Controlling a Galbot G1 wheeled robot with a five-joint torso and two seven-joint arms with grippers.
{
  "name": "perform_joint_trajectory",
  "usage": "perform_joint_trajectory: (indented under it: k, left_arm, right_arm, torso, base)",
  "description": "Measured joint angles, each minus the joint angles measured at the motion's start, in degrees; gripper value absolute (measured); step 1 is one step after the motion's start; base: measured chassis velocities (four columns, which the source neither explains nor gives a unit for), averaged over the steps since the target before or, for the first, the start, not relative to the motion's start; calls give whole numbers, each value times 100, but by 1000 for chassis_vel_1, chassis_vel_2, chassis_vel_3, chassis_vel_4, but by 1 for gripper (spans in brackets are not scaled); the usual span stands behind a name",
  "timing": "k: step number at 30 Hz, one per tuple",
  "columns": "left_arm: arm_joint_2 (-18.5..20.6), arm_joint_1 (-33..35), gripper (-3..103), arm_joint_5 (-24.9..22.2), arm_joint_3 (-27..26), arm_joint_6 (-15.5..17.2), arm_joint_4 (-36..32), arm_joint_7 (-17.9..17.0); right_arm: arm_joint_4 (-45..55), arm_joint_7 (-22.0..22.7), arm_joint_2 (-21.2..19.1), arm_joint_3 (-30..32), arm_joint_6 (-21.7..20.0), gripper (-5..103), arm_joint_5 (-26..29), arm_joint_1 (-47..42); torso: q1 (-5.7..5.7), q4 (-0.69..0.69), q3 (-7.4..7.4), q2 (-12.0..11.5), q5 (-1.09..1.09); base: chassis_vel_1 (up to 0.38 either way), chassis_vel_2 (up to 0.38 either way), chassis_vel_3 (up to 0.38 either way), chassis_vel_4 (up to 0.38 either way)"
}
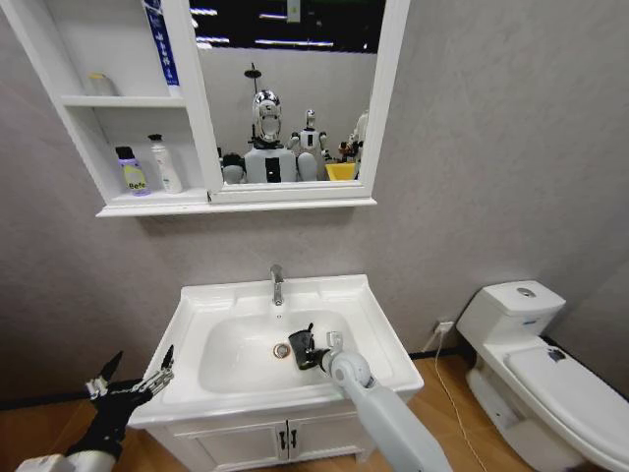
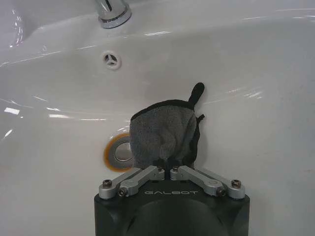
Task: Move facial cleanser and shampoo from washbasin to cabinet, then wipe washbasin with towel.
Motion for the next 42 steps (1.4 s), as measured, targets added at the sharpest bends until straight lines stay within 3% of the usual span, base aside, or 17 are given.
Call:
perform_joint_trajectory:
  k: [9,13,25,35,42]
  left_arm:
    - [0,0,100,0,0,0,0,0]
    - [0,0,100,0,0,0,0,0]
    - [0,0,100,0,0,0,0,0]
    - [0,0,100,0,0,0,0,0]
    - [0,0,100,0,0,0,0,0]
  right_arm:
    - [-141,-214,115,-228,0,0,-112,96]
    - [-232,-524,194,-339,61,0,-213,150]
    - [-492,-1297,427,-685,643,0,-420,287]
    - [-683,-1304,497,-674,594,0,-305,334]
    - [-420,-989,293,-481,430,0,-83,138]
  torso:
    - [0,0,0,0,0]
    - [0,0,0,0,0]
    - [0,0,0,0,0]
    - [0,1,0,0,0]
    - [0,0,0,0,1]
  base:
    - [0,0,0,0]
    - [0,0,0,0]
    - [0,0,0,0]
    - [0,0,0,0]
    - [0,0,0,0]
